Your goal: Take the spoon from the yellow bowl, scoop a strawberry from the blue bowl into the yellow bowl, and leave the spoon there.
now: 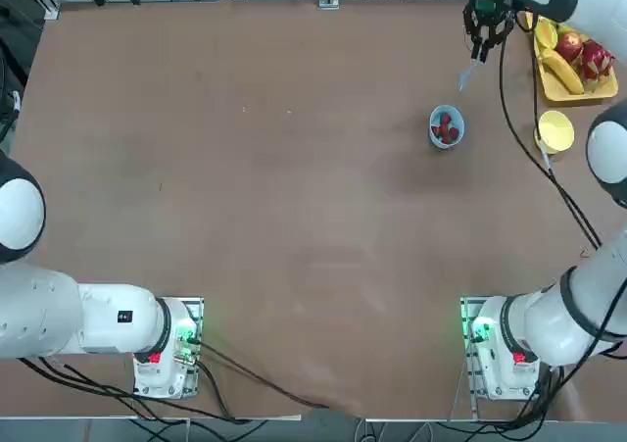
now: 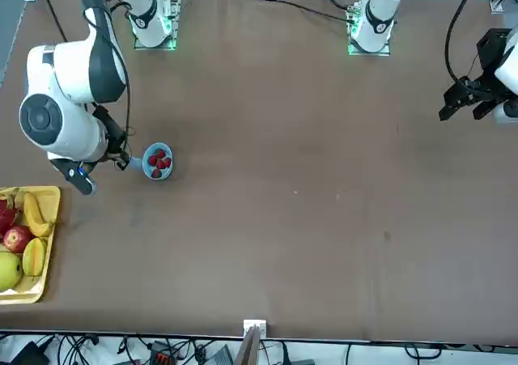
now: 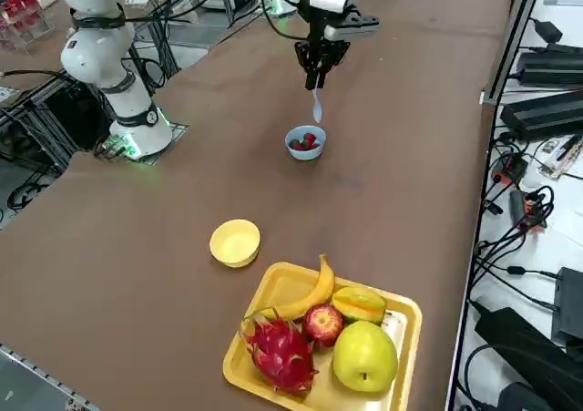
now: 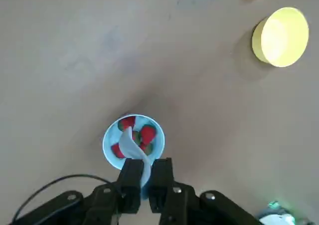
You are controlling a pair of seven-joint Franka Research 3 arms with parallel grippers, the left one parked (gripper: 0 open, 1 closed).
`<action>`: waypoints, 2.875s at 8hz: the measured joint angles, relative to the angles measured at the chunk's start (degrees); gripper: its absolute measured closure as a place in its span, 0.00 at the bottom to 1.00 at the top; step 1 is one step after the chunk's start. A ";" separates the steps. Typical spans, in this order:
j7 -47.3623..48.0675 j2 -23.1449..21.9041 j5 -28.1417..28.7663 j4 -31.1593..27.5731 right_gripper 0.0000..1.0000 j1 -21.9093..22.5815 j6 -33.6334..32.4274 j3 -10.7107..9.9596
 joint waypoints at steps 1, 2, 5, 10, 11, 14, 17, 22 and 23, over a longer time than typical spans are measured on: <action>1.72 -0.89 0.86 -2.17 0.89 -0.02 2.73 0.00; 3.99 -1.10 1.76 -3.59 0.89 0.01 5.27 0.01; 9.48 -1.02 2.12 -6.37 0.89 0.71 7.97 0.39; 10.23 -0.58 2.15 -10.31 0.89 2.60 10.19 0.64; 10.23 -0.85 2.15 -12.01 0.89 2.74 11.92 0.64; 10.23 -2.11 2.15 -15.81 0.89 2.93 16.26 0.64; 10.23 -2.53 2.20 -17.55 0.89 3.02 18.95 0.64; 11.59 -4.50 2.46 -21.59 0.89 3.09 23.65 0.64; 11.99 -4.52 2.50 -22.31 0.89 3.10 24.98 0.64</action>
